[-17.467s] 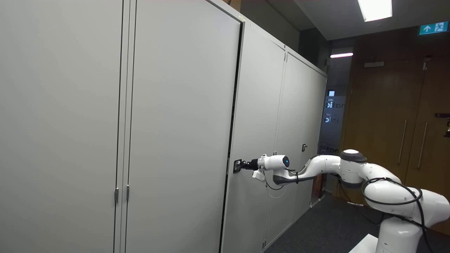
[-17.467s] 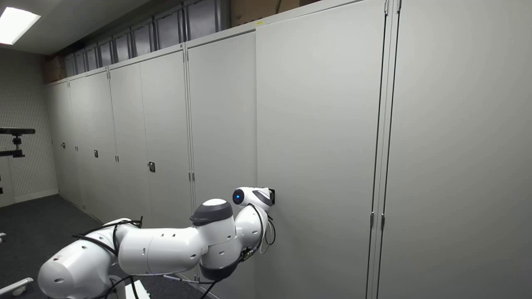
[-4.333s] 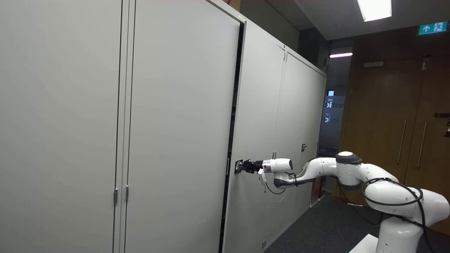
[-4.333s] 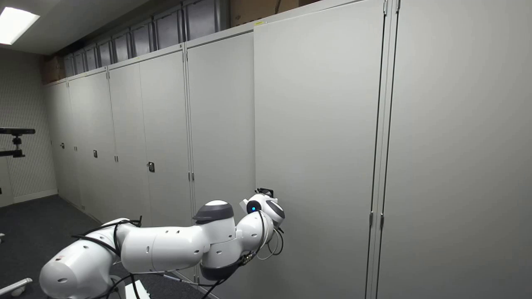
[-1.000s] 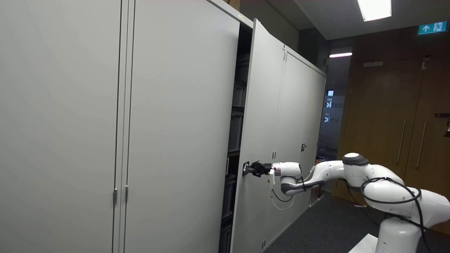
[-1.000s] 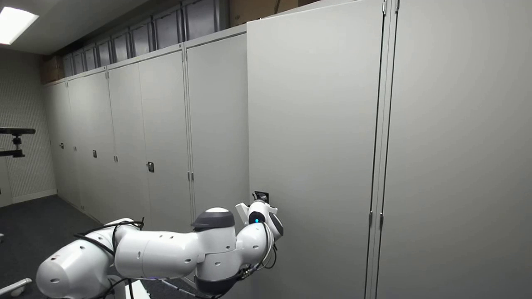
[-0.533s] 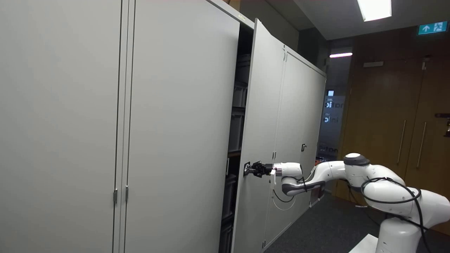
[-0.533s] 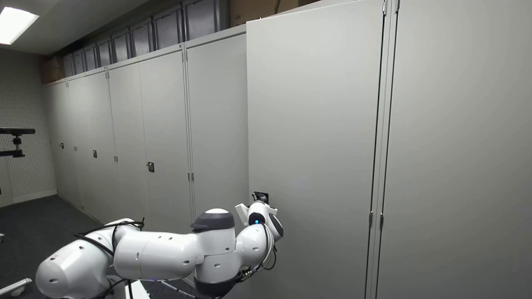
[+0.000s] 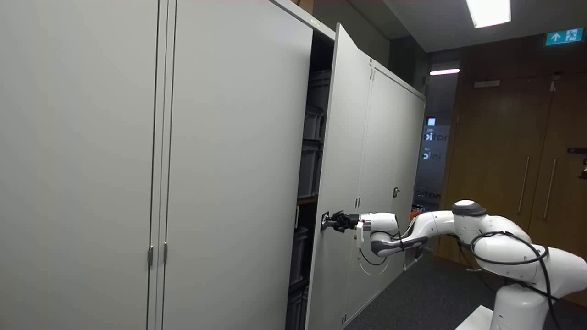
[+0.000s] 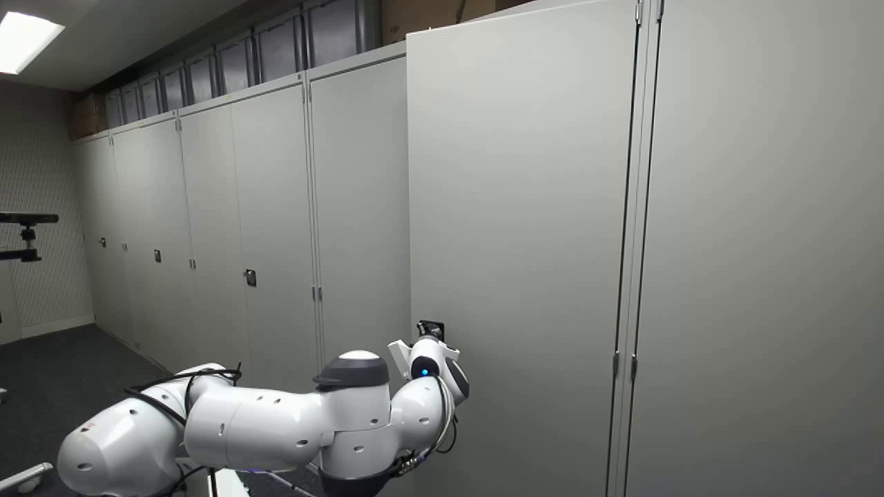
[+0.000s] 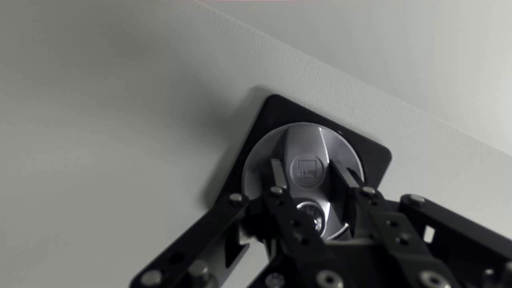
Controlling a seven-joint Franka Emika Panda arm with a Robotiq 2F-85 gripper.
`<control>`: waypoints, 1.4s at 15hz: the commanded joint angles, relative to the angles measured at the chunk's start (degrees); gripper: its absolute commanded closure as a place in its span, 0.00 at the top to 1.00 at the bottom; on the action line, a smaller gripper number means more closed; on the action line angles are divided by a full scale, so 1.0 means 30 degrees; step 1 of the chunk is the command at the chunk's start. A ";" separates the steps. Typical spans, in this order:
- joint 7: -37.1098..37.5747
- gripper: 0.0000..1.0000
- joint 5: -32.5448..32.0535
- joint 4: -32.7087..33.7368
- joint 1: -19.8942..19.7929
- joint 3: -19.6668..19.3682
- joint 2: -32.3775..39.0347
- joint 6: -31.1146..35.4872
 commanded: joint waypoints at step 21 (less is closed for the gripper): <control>-0.0065 0.32 -0.0002 -0.0414 -0.0368 0.0013 -0.0001 0.0000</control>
